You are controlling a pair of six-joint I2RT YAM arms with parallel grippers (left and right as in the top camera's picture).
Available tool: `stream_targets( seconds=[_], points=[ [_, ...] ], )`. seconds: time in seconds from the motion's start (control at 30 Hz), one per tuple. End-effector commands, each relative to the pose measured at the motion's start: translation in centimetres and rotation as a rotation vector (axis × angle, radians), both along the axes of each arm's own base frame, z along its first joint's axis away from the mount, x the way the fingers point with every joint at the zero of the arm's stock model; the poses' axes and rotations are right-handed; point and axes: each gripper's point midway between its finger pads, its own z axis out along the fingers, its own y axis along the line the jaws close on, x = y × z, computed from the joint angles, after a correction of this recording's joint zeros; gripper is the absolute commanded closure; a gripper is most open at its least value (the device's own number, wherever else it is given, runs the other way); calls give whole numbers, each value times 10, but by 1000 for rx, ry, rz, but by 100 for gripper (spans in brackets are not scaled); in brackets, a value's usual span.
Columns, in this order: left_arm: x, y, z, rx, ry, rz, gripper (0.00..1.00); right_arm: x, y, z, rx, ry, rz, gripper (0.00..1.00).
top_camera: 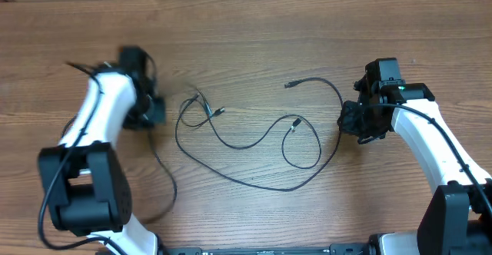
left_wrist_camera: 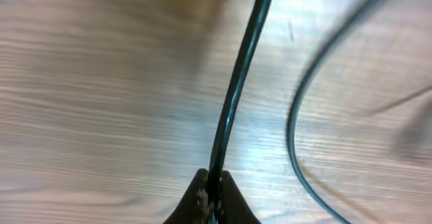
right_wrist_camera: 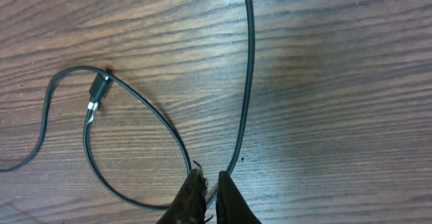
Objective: Untangle cables
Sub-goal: 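Pull the left gripper far left, dragging a cable off the pile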
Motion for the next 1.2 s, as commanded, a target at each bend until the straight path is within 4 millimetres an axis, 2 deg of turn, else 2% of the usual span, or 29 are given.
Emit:
stream_targets(
  seconds=[0.0,0.17,0.27,0.37,0.47,0.7,0.87,1.0,1.03,1.1,1.17],
  points=[
    [37,36,72,41,-191,103,96,-2,2,0,9,-1,7,94],
    [62,86,159,89,-416,209,96,-1,2,0,9,-2,7,94],
    [64,115,193,138,-504,271,96,-1,2,0,8,-2,7,94],
    [53,151,211,222,-538,389,96,-1,2,0,8,-2,7,94],
    [35,186,216,285,-545,547,96,-1,2,0,8,-2,7,94],
    [-1,240,214,281,-569,858,96,-1,2,0,8,-2,7,94],
    [-19,263,203,277,-545,967,96,-1,2,0,8,-2,7,94],
    [-25,270,197,277,-522,988,96,-2,2,0,9,-1,7,94],
    [-26,270,196,274,-519,990,88,-2,2,0,9,-1,7,94],
    [-24,267,195,248,-521,983,60,-2,2,0,9,0,7,94],
    [-20,260,193,201,-519,972,45,-2,2,0,9,2,7,94]
  ],
)
